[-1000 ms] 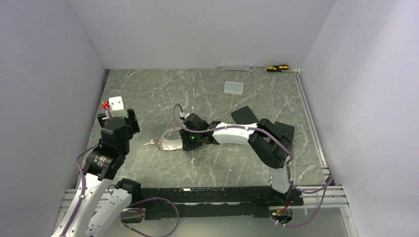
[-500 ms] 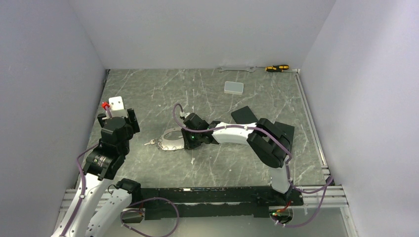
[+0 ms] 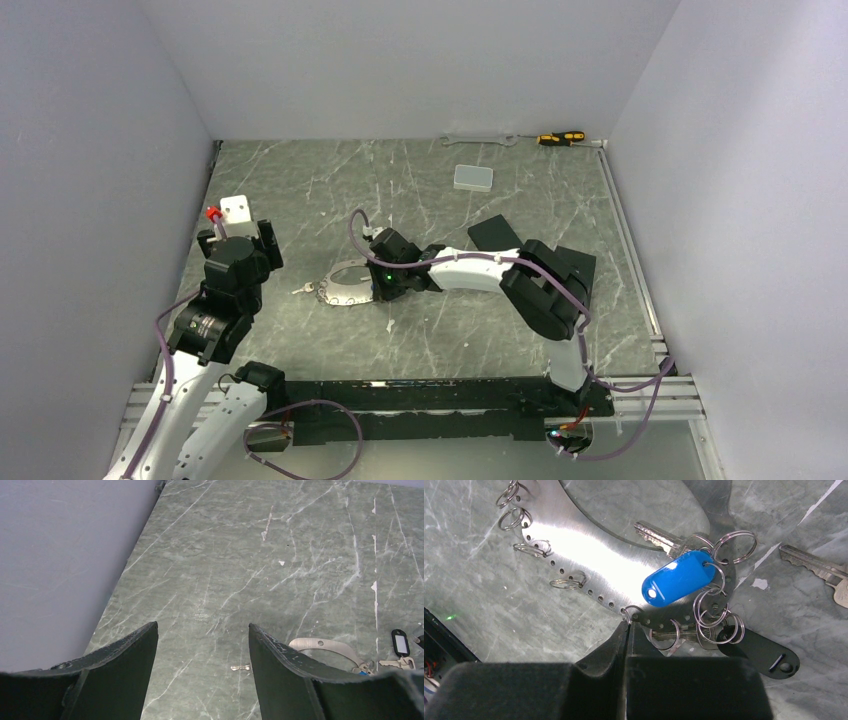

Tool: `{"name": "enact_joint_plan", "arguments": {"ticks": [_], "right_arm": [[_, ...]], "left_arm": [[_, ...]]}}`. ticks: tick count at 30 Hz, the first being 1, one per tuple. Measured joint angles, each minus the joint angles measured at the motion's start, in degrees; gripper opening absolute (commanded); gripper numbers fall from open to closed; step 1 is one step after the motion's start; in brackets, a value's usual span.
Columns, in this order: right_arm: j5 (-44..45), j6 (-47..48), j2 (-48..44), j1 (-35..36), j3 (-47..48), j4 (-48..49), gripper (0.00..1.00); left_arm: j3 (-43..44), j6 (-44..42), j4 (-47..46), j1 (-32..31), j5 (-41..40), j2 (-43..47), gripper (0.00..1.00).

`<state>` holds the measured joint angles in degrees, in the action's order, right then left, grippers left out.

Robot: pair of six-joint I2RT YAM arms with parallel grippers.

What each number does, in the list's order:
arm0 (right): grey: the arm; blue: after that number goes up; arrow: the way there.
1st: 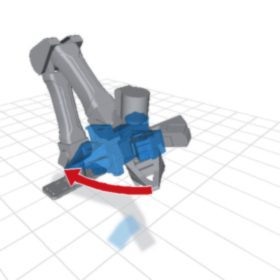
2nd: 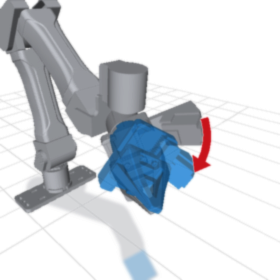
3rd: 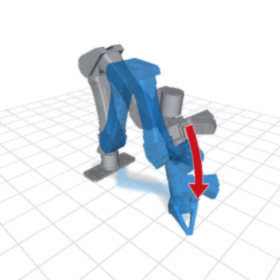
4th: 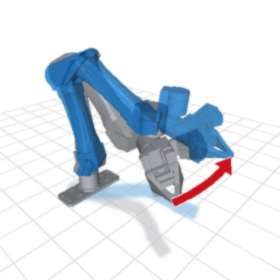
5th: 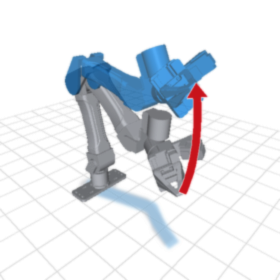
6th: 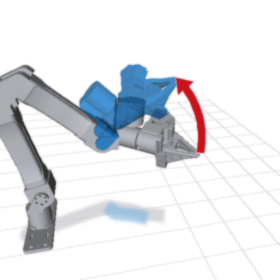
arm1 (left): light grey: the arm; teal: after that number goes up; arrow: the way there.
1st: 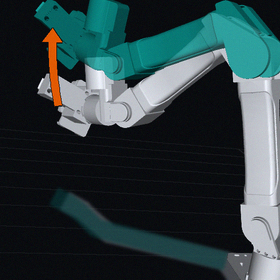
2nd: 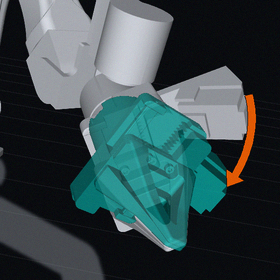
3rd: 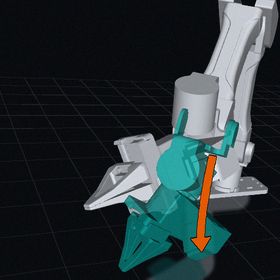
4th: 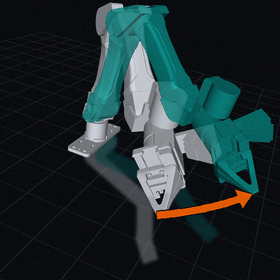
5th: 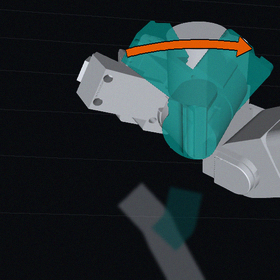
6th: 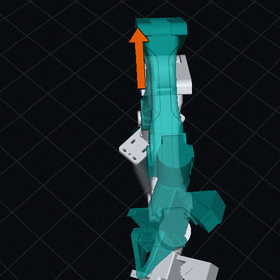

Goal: Put the keys on the keyring

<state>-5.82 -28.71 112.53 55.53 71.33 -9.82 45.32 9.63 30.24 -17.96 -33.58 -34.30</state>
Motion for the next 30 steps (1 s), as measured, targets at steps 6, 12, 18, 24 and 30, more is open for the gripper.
{"name": "enact_joint_plan", "arguments": {"ticks": [6,12,18,24,30], "right_arm": [[0.7,1.3,-0.3,0.0,0.0,-0.7,0.00],[2.2,5.5,-4.4,0.0,-0.9,-1.8,0.00],[2.9,10.6,-10.7,0.0,-2.4,-1.6,0.00],[3.2,16.1,-15.3,0.3,-4.1,-1.7,0.00],[5.9,21.7,-20.5,1.0,-6.7,-1.2,0.00]], "left_arm": [[0.0,-0.3,0.0,0.0,0.8,0.1,0.71],[0.0,-1.5,0.0,0.0,5.3,1.3,0.69],[-0.1,-2.9,-0.5,0.0,11.3,3.1,0.68],[-0.1,-4.0,-1.2,0.0,16.5,5.0,0.66],[-1.1,-4.7,-2.7,0.0,21.1,6.6,0.66]]}}
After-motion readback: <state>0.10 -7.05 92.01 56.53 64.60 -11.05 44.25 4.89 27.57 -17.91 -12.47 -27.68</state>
